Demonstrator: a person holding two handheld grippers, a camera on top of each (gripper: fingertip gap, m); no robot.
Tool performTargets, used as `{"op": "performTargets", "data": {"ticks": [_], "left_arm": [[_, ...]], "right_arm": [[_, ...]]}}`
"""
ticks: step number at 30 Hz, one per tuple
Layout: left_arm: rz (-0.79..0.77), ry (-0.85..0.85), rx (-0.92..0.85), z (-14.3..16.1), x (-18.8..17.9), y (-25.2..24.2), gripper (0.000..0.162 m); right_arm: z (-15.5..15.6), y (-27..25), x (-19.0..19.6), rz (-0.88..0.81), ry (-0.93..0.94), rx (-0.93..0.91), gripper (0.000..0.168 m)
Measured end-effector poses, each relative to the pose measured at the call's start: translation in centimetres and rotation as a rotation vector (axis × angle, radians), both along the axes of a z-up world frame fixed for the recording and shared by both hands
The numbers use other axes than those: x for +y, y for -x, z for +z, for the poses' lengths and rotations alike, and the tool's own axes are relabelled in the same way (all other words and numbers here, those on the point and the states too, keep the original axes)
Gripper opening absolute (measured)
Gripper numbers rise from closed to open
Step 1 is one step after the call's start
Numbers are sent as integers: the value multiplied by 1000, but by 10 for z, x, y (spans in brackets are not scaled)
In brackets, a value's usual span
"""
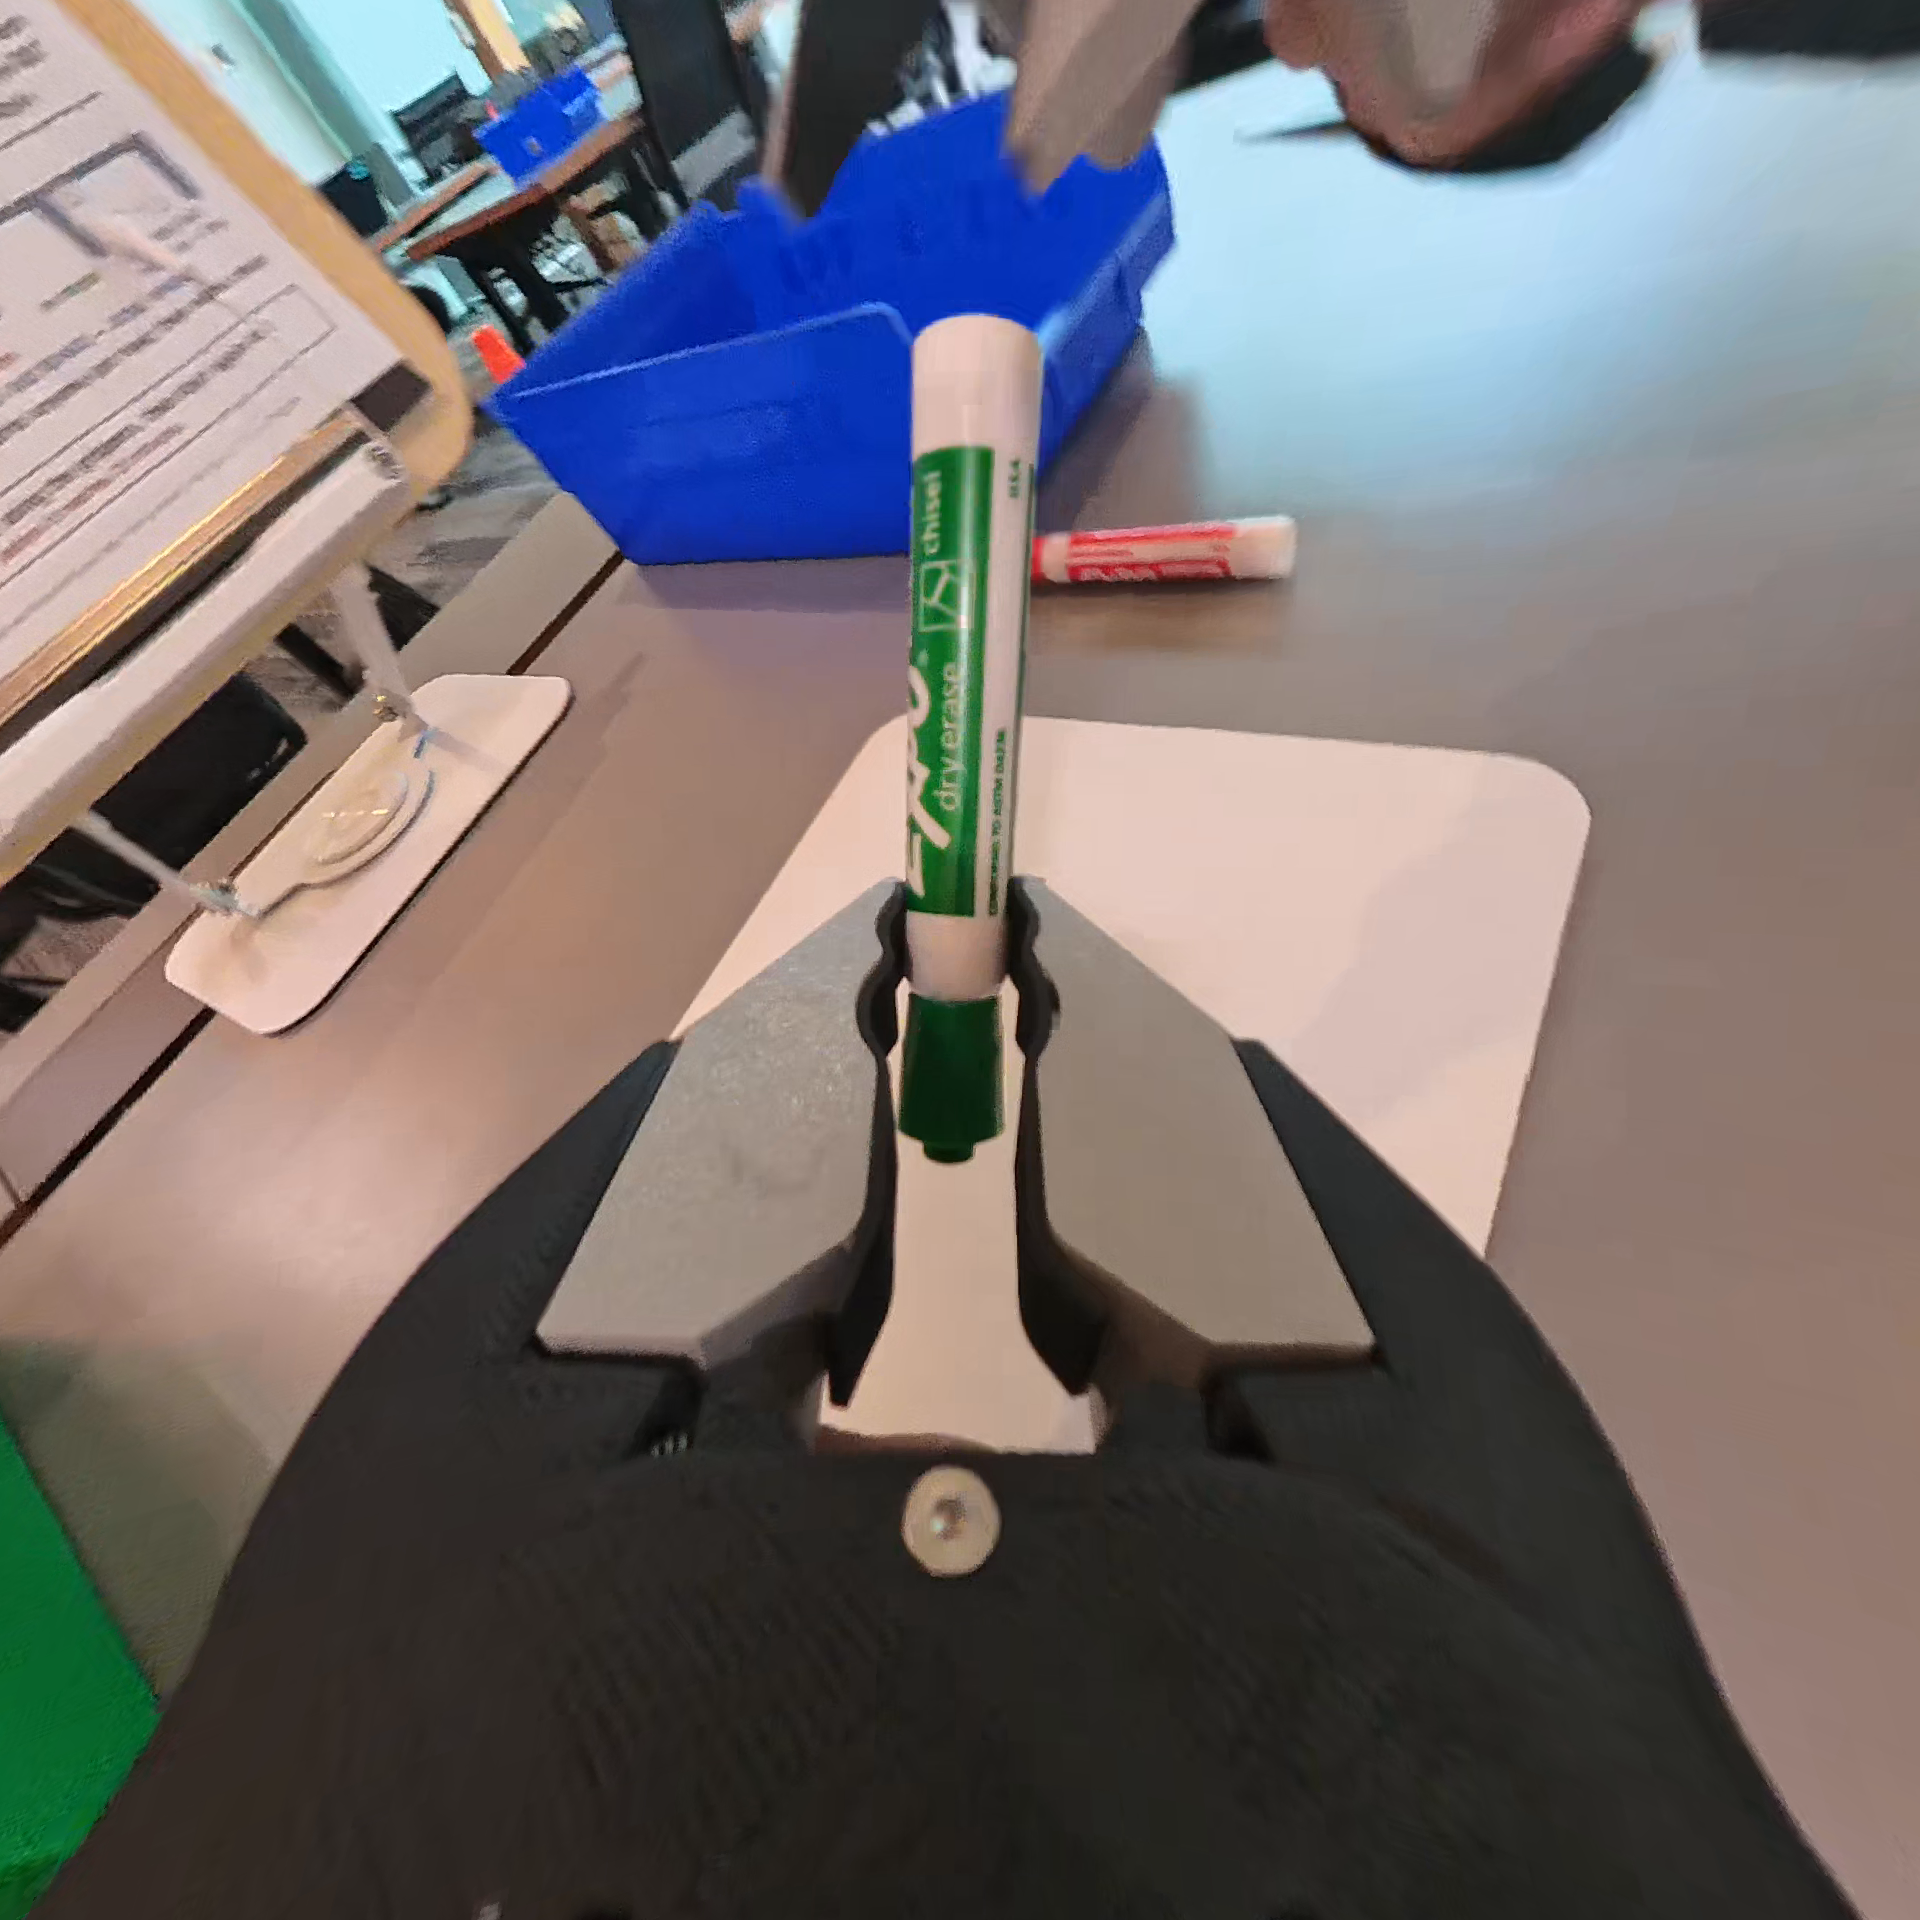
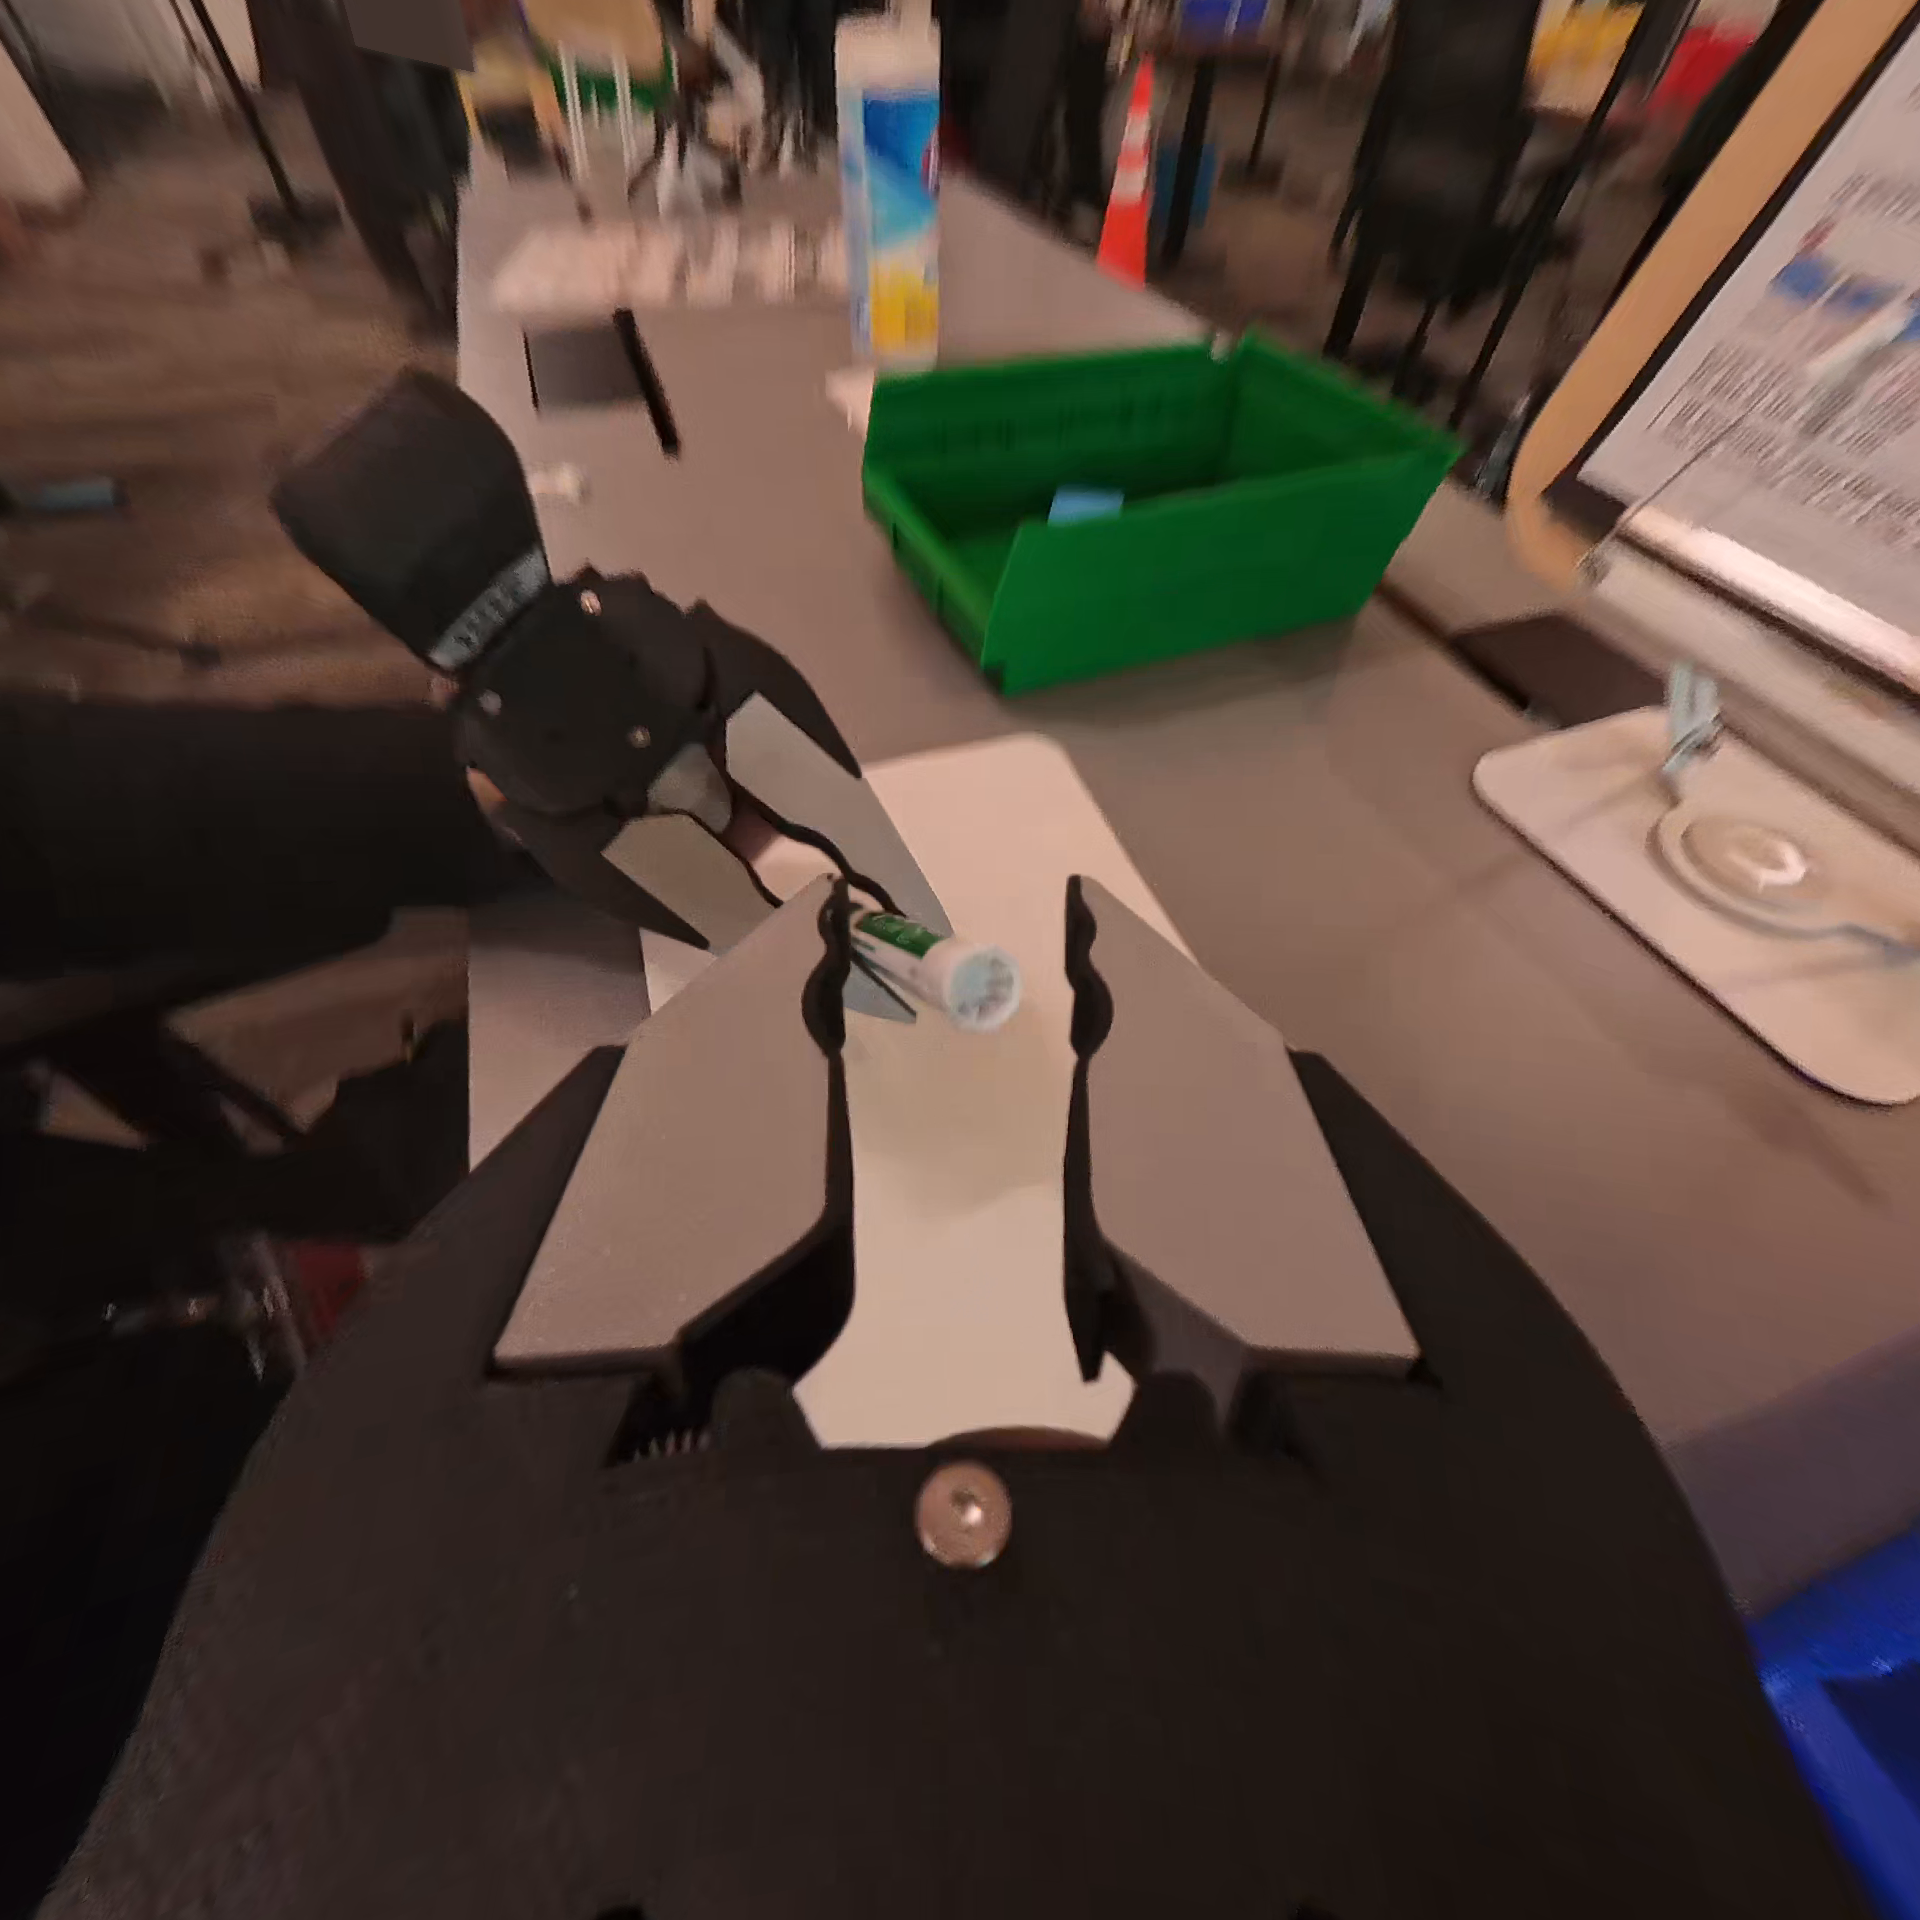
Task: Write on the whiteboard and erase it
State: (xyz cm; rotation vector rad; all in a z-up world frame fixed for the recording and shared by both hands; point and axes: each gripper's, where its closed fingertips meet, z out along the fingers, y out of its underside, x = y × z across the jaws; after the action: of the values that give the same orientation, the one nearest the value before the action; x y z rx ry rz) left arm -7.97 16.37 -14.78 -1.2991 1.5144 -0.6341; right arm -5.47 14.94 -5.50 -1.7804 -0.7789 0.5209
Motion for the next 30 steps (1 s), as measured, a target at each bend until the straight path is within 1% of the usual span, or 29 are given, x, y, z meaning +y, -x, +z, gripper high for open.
{"op": "performTargets", "data": {"ticks": [2, 4, 6, 7, 10, 12, 15, 17, 19, 23, 30], "left_arm": [[49, 41, -73, 11, 12, 4, 16], [106, 53, -126, 22, 25, 8, 16], [138, 75, -174, 31, 32, 9, 16], [149, 92, -193, 34, 34, 9, 16], [153, 131, -232, 40, 39, 7, 16], [183, 136, -233, 38, 48, 5, 16], [266, 117, -217, 26, 65, 7, 16], [246, 125, -208, 17, 63, 3, 16], [262, 114, -185, 9, 67, 2, 16], [259, 115, -207, 13, 66, 0, 15], [264, 69, -198, 11, 61, 1, 15]], "right_arm": [[9, -1, -1, -14, -68, 97, 42], [9, 0, 3, -35, -110, 154, 49], [7, 4, 11, -50, -140, 214, 59], [7, 7, 15, -53, -152, 250, 61], [12, 15, 30, -66, -183, 361, 59], [12, 15, 45, -98, -192, 396, 54], [5, 15, 64, -150, -201, 408, 48], [-5, 14, 72, -176, -210, 405, 50], [-13, 17, 75, -180, -189, 386, 55], [-19, 19, 77, -230, -229, 283, 55], [-30, 20, 79, -240, -200, 264, 50]]}}
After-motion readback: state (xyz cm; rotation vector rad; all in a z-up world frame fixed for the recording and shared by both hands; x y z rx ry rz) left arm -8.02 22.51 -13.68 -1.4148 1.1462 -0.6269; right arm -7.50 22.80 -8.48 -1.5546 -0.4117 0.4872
